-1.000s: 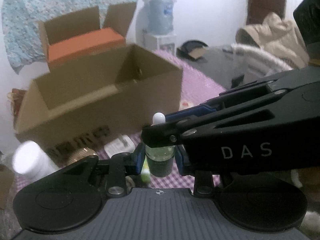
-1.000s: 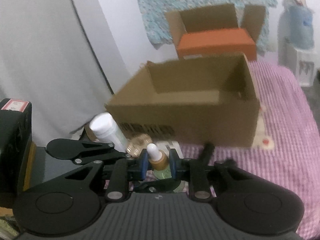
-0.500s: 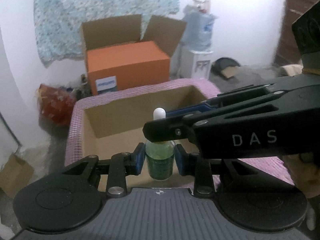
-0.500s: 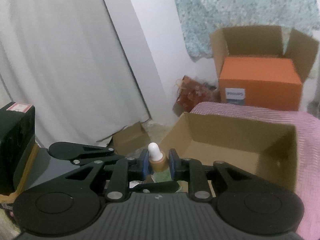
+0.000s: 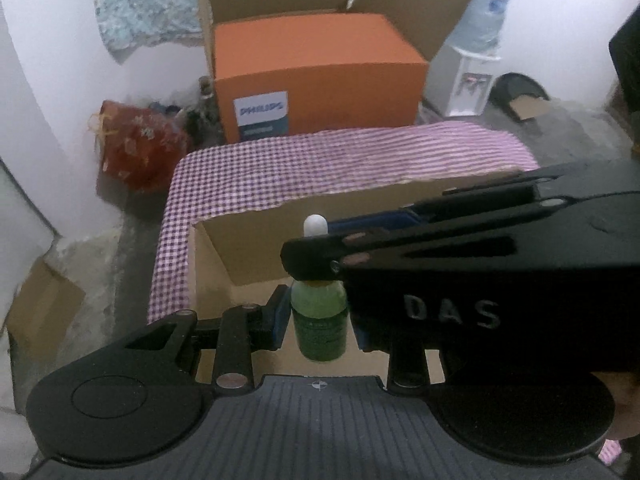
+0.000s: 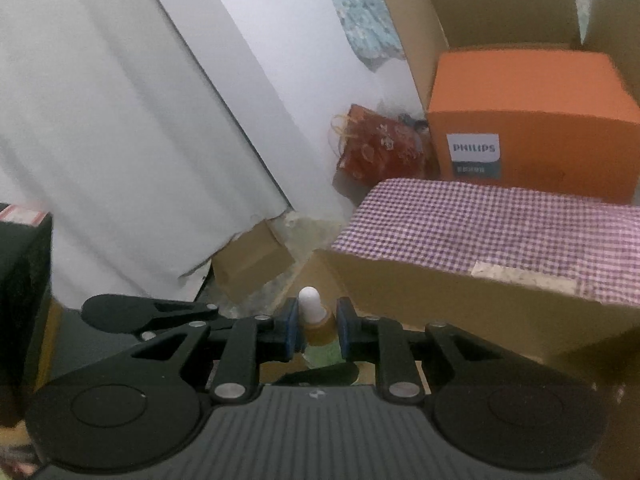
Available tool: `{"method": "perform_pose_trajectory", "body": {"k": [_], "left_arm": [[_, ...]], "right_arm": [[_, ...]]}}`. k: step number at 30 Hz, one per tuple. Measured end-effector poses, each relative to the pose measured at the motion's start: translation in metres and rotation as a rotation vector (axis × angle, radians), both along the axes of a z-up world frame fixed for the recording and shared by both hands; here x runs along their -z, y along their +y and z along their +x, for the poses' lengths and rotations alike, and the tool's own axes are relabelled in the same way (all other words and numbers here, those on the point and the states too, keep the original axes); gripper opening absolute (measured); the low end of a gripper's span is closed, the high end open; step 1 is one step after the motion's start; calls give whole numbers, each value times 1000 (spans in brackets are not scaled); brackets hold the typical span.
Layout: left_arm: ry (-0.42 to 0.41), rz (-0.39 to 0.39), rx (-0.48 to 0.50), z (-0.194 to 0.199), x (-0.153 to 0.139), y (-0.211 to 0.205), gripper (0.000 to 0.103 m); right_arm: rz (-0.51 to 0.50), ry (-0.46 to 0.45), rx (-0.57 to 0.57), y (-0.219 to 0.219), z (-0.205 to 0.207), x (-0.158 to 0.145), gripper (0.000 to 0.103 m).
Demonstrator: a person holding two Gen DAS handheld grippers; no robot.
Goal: Organize rigid objects
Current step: 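Carry the dropper bottle into the cardboard box and open the right gripper, then move the right gripper back toward the objects on the table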
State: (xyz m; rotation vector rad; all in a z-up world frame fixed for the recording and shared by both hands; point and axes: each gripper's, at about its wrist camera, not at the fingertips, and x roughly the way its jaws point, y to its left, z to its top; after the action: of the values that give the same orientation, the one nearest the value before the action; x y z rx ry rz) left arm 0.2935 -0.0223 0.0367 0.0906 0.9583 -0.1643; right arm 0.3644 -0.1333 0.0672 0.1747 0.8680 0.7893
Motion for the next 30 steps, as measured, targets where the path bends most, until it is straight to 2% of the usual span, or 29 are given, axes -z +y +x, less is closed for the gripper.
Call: {"method": "perform_pose_trajectory", "body": {"k": [4,8,14,19,22,25,30], "left_arm": [[13,15,-30,9,3,5,32],[22,15,-39,11,3,7,33],[25,34,-33,12,4,6,34],[1,27,-35,6,-5,7,37],[-33,24,-24,-6,-17,6,43],[-72,14,-10,-26,-32,6,51],[-154,-3,33,-72,-60,3,60]], "right_arm": [[-20,11,-8,15,21,15,22],[-35,23,-10,29,36,33,8],[-5,17,-5,35,41,36,8],[9,4,24,22,35,22,8],[38,-1,47,4,23,5,10],[74,-10,68,-17,2,-14,10],[152,-26,104,-54,-60,-45,10]]}}
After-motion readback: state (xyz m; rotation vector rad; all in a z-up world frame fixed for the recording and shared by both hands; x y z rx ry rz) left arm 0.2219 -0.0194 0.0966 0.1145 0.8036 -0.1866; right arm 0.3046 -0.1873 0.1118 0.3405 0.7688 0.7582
